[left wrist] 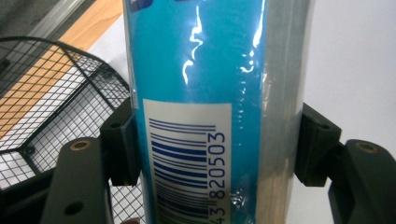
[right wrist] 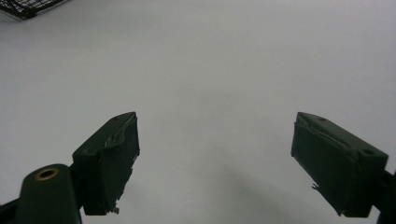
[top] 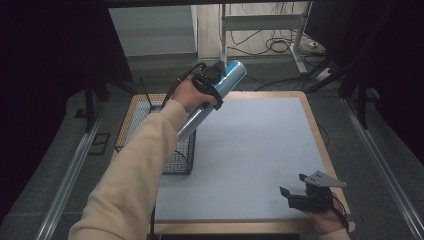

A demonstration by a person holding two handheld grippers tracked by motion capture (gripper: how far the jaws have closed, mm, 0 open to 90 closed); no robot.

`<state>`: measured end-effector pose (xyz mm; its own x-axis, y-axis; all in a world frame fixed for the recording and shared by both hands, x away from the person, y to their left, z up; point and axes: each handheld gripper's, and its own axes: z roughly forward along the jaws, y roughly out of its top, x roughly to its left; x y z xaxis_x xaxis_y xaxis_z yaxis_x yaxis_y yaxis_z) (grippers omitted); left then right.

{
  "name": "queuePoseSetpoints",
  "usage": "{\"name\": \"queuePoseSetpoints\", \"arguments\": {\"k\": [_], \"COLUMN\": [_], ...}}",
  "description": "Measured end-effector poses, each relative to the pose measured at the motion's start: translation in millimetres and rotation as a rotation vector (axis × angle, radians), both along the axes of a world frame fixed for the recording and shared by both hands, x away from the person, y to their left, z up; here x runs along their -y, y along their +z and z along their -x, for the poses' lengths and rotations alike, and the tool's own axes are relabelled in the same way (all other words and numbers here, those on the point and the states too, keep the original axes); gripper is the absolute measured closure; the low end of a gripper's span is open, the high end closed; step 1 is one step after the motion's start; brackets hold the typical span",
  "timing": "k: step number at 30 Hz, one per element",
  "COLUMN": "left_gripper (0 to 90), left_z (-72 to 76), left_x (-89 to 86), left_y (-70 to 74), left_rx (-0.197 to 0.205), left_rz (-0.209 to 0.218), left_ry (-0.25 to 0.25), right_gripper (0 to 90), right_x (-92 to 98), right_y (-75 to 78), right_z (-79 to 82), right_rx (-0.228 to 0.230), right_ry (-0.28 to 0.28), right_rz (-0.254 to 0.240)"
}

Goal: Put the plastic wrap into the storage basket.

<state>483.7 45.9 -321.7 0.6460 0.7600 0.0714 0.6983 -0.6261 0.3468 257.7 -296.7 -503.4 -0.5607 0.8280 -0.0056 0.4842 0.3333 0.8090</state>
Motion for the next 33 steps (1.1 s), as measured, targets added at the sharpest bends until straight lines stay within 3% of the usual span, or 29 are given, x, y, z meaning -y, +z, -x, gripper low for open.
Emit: {"name": "queuePoseSetpoints", "arguments": {"k": [10, 33], "left_gripper": [31.7, 31.7], "left_z": [-1.2, -12.7], "left_x": [-23.8, -57.1], "left_y": [-10.0, -32.1], "left_rx": [-0.019, -0.027], "left_rz": [0.000, -0.025], "left_ry": [0.044, 0.111], "right_gripper": [15.6, 15.6], "right_x": [-0.5, -1.4], "right_y": [-0.2, -1.5], "right_z": [0.0, -0.1], "right_rx": [0.003, -0.003], "right_ry": [0.002, -0.001], "right_rz": [0.003, 0.005]}}
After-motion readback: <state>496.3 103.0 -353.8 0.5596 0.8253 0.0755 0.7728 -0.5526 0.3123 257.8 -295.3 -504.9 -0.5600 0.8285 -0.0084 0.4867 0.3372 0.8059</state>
